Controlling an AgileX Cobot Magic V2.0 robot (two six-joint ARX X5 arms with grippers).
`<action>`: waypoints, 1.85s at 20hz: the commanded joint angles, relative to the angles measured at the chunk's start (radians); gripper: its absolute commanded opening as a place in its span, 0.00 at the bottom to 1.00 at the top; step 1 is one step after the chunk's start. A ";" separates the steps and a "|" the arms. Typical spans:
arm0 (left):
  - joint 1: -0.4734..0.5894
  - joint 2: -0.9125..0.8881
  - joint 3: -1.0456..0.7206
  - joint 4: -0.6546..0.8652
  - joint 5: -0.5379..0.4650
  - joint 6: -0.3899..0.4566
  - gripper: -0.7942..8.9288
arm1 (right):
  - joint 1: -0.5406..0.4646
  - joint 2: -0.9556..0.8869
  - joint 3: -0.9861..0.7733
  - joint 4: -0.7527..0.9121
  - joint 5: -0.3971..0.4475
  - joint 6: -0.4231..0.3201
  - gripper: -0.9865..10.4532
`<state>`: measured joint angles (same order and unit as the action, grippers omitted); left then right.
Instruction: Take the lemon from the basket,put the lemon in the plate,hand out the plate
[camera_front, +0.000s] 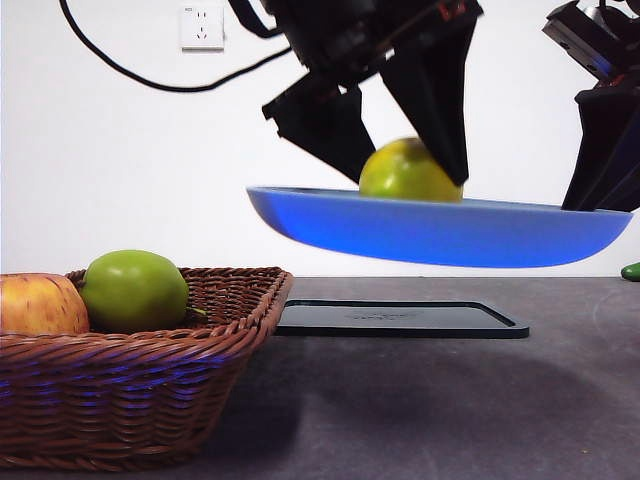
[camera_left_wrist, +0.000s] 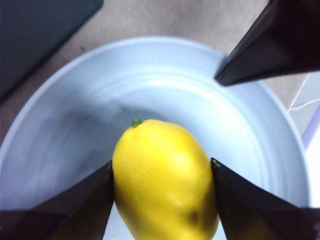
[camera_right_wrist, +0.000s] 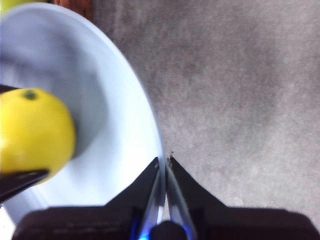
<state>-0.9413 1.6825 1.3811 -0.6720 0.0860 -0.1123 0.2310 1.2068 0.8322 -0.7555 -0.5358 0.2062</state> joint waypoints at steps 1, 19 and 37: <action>-0.015 0.017 0.014 -0.001 -0.004 0.010 0.46 | 0.006 0.011 0.011 0.008 -0.015 0.013 0.09; -0.020 -0.115 0.243 -0.292 -0.053 0.030 0.49 | -0.063 0.346 0.309 0.021 0.097 0.039 0.09; -0.035 -0.121 0.243 -0.285 -0.055 0.008 0.49 | -0.119 0.935 0.814 0.113 0.097 0.092 0.09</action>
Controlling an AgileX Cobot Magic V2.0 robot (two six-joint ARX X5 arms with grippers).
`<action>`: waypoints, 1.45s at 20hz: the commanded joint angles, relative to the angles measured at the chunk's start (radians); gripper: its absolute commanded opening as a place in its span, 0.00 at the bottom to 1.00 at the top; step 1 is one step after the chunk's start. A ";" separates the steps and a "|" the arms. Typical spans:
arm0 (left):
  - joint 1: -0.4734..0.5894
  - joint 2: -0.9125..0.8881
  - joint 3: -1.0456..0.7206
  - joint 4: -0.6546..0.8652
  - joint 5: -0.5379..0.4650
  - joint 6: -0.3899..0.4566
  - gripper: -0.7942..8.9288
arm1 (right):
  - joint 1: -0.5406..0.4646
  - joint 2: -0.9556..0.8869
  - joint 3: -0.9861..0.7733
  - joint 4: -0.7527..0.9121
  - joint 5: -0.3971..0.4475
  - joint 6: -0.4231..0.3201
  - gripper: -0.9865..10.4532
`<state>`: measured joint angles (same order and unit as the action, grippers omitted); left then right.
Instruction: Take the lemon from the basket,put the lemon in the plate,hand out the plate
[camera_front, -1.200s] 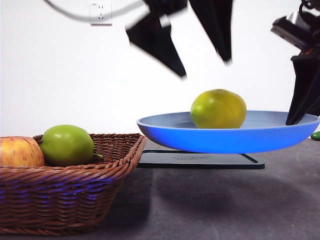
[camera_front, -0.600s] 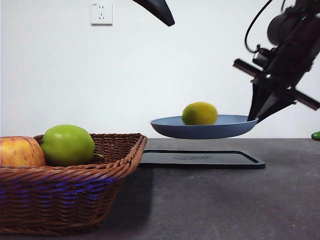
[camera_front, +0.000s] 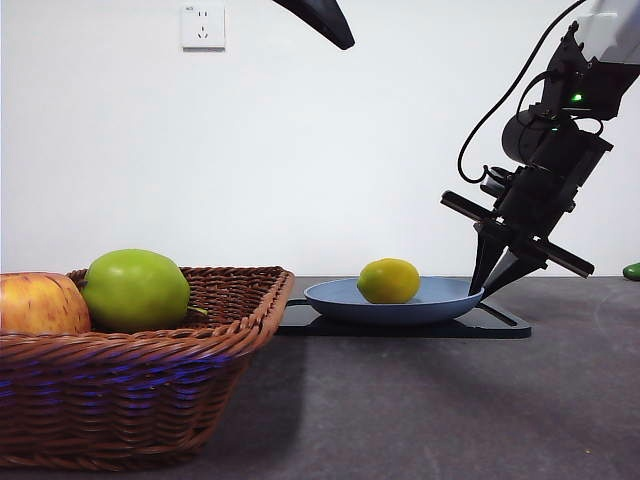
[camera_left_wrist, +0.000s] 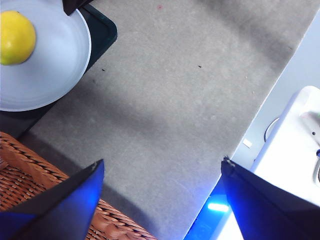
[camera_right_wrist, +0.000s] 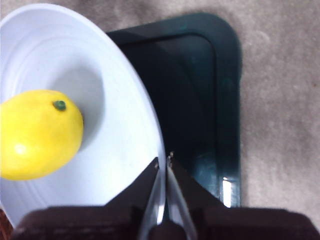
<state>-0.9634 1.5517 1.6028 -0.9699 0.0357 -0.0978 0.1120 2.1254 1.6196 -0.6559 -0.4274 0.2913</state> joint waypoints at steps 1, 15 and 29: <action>-0.013 0.010 0.021 0.016 -0.005 -0.006 0.49 | 0.000 0.016 0.027 0.011 -0.011 0.006 0.11; 0.032 0.010 0.021 0.096 -0.087 0.114 0.19 | -0.018 -0.232 0.027 -0.341 0.034 -0.207 0.18; 0.373 -0.050 -0.049 0.087 -0.013 0.203 0.09 | 0.418 -0.916 -0.150 -0.341 0.534 -0.208 0.09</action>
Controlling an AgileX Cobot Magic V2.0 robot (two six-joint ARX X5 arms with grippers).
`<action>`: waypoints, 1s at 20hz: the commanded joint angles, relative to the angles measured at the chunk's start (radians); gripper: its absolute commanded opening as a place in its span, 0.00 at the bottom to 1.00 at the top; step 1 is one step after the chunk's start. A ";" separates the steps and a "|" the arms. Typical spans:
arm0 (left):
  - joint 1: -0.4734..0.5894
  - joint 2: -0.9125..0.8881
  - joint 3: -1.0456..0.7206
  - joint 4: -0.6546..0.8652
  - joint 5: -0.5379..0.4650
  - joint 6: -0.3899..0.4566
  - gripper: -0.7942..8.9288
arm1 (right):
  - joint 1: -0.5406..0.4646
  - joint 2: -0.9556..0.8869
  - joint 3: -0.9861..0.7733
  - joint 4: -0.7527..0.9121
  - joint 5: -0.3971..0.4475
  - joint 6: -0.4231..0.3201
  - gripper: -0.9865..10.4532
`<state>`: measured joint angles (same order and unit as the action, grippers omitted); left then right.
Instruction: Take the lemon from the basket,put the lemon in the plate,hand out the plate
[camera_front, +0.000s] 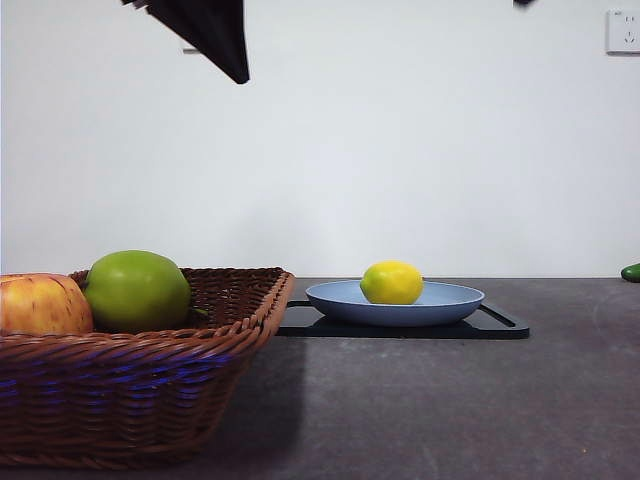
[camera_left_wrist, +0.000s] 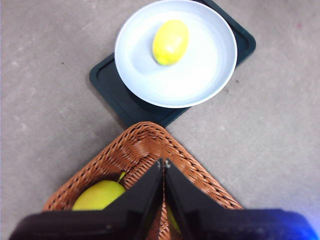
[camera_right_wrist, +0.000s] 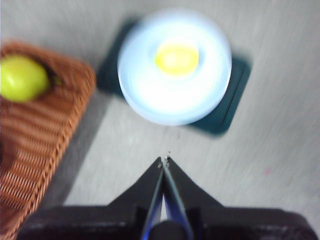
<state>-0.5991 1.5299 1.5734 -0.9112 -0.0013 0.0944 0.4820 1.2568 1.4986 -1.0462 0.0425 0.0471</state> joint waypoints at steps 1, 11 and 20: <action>0.018 -0.062 -0.062 0.068 0.029 0.010 0.09 | 0.080 -0.093 -0.064 0.089 0.101 0.043 0.09; 0.041 -0.677 -0.756 0.505 0.032 -0.003 0.09 | 0.209 -0.577 -0.773 0.722 0.228 0.048 0.09; 0.038 -1.008 -1.014 0.575 0.084 -0.137 0.09 | 0.213 -0.734 -1.055 0.902 0.226 0.059 0.09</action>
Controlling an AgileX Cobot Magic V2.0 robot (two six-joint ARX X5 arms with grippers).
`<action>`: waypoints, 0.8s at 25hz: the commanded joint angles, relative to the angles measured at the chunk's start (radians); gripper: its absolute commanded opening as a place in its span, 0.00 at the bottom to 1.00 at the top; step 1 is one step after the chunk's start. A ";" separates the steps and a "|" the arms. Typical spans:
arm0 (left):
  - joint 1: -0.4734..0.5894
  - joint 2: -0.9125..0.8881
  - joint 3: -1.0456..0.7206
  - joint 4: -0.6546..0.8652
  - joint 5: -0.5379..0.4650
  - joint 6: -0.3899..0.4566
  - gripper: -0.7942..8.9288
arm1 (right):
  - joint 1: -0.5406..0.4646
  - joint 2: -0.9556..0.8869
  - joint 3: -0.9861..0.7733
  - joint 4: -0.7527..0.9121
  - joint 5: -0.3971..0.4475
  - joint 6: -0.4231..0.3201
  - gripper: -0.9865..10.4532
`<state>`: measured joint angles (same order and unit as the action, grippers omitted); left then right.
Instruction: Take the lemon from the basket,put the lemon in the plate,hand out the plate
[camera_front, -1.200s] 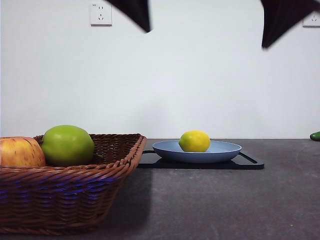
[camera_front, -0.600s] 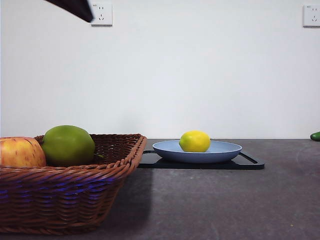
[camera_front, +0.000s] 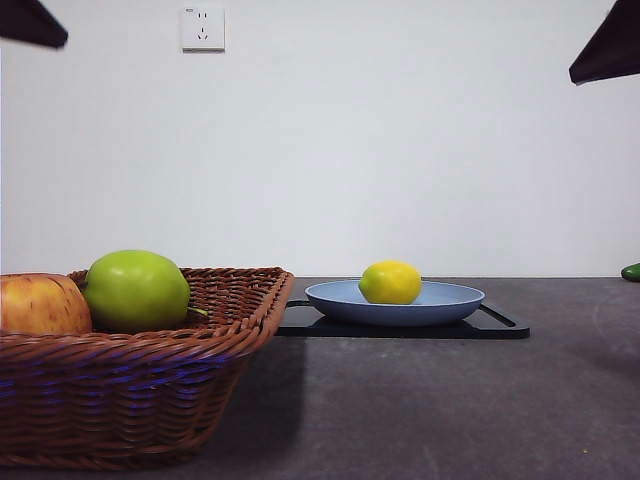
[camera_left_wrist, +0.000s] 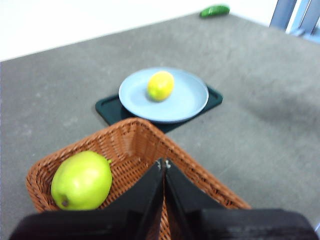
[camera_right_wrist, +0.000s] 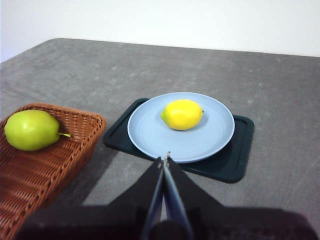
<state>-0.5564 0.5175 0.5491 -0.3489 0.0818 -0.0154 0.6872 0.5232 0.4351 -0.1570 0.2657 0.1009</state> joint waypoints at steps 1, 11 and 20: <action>-0.005 0.005 0.011 0.012 0.001 -0.026 0.09 | 0.008 0.000 0.009 0.014 0.003 0.005 0.09; -0.005 0.005 0.011 0.019 0.000 -0.026 0.09 | 0.008 -0.003 0.009 0.014 0.003 0.005 0.09; 0.091 -0.169 -0.004 -0.076 -0.077 0.098 0.09 | 0.008 -0.003 0.009 0.014 0.003 0.005 0.09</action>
<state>-0.4751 0.3645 0.5423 -0.4313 0.0132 0.0441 0.6872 0.5175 0.4351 -0.1555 0.2653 0.1009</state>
